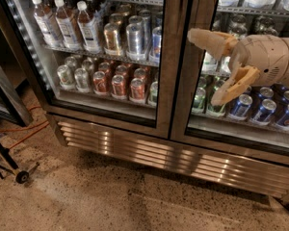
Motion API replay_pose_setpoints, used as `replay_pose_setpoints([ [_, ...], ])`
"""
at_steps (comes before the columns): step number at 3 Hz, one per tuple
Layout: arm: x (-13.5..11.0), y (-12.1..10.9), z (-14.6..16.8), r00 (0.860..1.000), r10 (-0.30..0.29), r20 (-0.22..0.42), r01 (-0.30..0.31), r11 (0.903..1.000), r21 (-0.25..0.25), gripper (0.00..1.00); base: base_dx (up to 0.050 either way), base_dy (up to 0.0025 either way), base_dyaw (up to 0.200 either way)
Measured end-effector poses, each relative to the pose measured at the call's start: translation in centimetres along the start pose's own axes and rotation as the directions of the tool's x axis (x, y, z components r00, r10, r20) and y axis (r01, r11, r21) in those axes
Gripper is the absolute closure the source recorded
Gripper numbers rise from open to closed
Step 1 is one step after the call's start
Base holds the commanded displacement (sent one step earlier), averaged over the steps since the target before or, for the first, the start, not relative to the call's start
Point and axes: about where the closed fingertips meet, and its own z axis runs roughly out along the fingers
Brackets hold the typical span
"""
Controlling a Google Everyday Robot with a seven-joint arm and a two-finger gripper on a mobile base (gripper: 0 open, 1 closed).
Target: Open left fridge door
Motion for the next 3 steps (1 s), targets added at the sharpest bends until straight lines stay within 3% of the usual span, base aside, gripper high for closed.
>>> replay_pose_setpoints([
  [1,0.0,0.0,0.0,1.0,0.0,0.0,0.0,1.0,0.0,0.0,0.0,0.0,0.0],
  [2,-0.4,-0.3,0.3,0.998,-0.016,-0.054,0.02,0.9973,0.071,0.0,0.0,0.0,0.0],
  [3,-1.6,-0.5,1.1,0.984,-0.047,-0.174,0.074,0.9851,0.155,0.0,0.0,0.0,0.0],
])
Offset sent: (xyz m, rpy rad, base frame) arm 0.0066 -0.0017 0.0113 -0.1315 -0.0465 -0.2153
